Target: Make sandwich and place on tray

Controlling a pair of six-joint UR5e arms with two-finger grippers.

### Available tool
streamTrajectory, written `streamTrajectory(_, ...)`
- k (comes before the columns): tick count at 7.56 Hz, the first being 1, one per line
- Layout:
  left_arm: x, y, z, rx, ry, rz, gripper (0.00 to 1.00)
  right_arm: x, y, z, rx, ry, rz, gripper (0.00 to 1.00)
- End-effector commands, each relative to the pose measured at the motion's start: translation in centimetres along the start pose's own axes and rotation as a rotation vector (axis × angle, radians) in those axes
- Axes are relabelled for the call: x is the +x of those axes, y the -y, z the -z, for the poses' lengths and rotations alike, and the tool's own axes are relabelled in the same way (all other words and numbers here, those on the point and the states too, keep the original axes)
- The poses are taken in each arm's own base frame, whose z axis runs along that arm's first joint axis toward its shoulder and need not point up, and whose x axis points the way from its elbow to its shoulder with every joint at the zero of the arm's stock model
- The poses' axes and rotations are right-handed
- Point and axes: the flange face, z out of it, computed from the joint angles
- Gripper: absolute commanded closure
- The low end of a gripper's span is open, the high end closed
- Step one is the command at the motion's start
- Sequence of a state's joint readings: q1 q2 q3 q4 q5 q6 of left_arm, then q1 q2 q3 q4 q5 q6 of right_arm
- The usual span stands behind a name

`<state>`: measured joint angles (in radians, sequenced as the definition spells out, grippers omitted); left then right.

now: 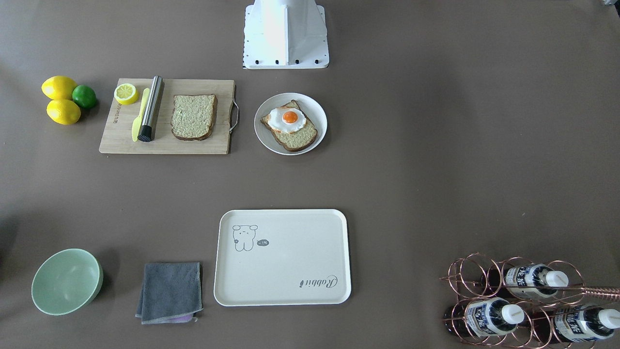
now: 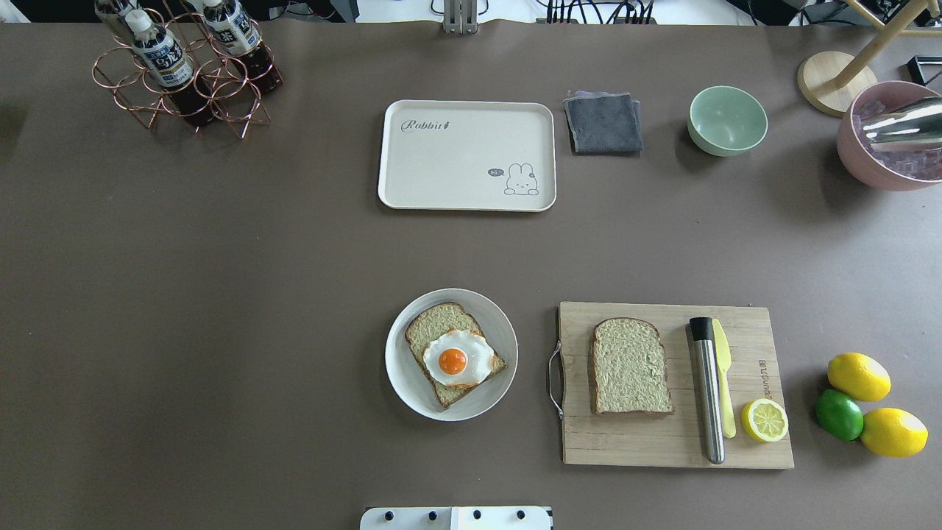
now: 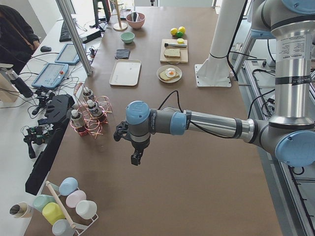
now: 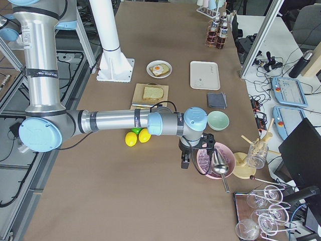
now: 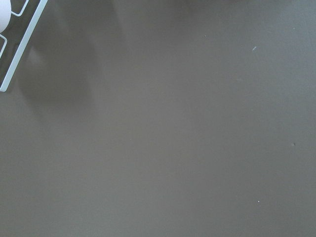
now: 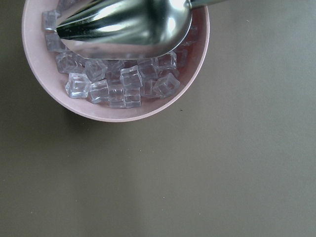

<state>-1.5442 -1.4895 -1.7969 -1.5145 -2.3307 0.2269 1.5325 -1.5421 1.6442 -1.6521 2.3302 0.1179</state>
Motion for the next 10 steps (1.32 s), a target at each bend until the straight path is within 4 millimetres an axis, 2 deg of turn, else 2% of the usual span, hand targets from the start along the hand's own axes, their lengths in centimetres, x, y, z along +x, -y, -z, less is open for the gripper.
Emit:
streamTrajectory(1, -0.31, -0.49, -0.41, -0.010, -0.003, 0.014, 0.02, -0.02, 0.02, 0.02, 0.000, 0.000, 0.002, 0.00)
streamTrajectory(10, -0.85, -1.24, -1.14, -0.027, -0.007, 0.032, 0.02, -0.08, -0.11, 0.08, 0.001, 0.002, 0.010, 0.00)
